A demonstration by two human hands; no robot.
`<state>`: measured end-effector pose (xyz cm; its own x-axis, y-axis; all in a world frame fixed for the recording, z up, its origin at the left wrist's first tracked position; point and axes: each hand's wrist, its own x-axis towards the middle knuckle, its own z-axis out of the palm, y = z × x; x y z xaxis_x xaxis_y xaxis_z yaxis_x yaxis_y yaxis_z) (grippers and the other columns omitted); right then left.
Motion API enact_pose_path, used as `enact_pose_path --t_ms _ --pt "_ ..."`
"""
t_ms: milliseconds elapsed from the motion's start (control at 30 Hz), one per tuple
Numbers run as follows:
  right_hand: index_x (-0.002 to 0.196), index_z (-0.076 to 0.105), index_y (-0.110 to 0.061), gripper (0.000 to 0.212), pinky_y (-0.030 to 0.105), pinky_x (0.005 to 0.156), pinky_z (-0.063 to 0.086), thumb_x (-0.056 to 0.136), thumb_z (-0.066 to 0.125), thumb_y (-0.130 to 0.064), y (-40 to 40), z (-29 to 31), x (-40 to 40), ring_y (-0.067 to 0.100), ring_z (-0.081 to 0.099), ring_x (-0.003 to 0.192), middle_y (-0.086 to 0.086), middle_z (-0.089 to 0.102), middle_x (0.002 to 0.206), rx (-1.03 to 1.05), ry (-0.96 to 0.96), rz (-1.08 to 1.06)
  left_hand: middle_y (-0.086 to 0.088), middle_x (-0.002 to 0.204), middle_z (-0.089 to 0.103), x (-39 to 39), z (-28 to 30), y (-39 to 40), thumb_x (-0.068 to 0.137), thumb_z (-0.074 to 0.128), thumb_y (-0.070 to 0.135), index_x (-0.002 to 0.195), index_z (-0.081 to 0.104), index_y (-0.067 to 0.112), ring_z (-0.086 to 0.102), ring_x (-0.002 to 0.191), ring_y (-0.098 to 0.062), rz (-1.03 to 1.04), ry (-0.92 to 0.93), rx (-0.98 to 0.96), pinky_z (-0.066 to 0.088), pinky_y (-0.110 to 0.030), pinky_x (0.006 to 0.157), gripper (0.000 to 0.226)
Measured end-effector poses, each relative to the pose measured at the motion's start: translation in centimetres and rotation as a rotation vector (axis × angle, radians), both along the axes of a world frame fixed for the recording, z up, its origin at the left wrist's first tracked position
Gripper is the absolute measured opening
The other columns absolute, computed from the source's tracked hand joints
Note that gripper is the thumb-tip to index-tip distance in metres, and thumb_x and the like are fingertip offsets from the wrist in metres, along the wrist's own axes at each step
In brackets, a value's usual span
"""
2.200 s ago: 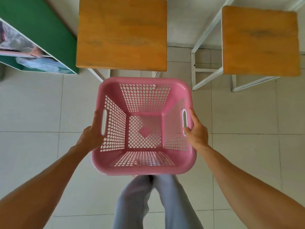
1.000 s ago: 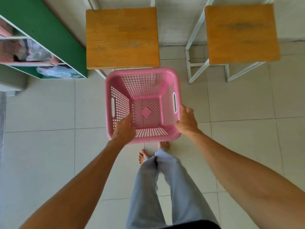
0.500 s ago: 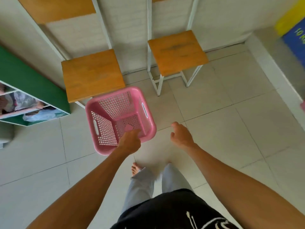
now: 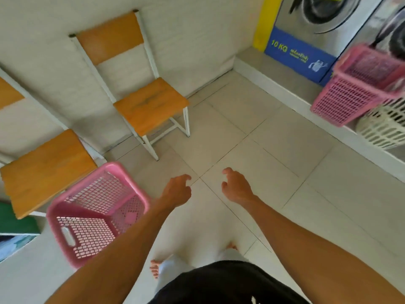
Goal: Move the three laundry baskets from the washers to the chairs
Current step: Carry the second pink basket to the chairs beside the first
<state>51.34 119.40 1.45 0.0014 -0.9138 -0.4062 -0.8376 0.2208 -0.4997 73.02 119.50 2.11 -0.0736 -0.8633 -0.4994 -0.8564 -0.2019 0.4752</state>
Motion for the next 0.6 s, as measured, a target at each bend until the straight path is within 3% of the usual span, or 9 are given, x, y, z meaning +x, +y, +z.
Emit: enact_pose_path --t_ms 267,500,600 --pt "0.143 0.048 -0.015 0.047 0.036 0.092 0.052 0.096 0.053 -0.015 0.7 2.1 -16.9 0.03 0.062 0.117 0.013 0.063 0.131 -0.021 -0.065 -0.309 -0.004 0.142 0.056 -18.5 2.8 -5.3 0.095 0.049 0.018 0.137 0.056 0.021 0.054 0.129 -0.022 -0.281 0.053 -0.068 0.041 -0.031 0.107 0.043" --pt "0.137 0.05 -0.014 0.043 0.029 0.079 0.046 0.094 0.054 -0.016 1.1 2.5 -28.4 0.021 0.057 0.09 -0.002 0.058 0.09 -0.006 -0.111 -0.518 -0.005 0.135 0.062 -30.7 4.8 -10.0 0.094 0.052 0.015 0.13 0.062 0.018 0.059 0.122 -0.021 -0.455 0.087 -0.09 0.04 -0.022 0.099 0.038" --pt "0.137 0.052 -0.011 0.039 0.033 0.093 0.05 0.099 0.051 -0.021 -0.5 2.7 -32.3 0.027 0.064 0.104 0.008 0.067 0.109 -0.055 -0.121 -0.58 -0.003 0.136 0.061 -35.3 4.4 -12.6 0.091 0.051 0.012 0.127 0.064 0.019 0.058 0.124 -0.016 -0.442 0.142 -0.036 0.041 -0.019 0.096 0.039"
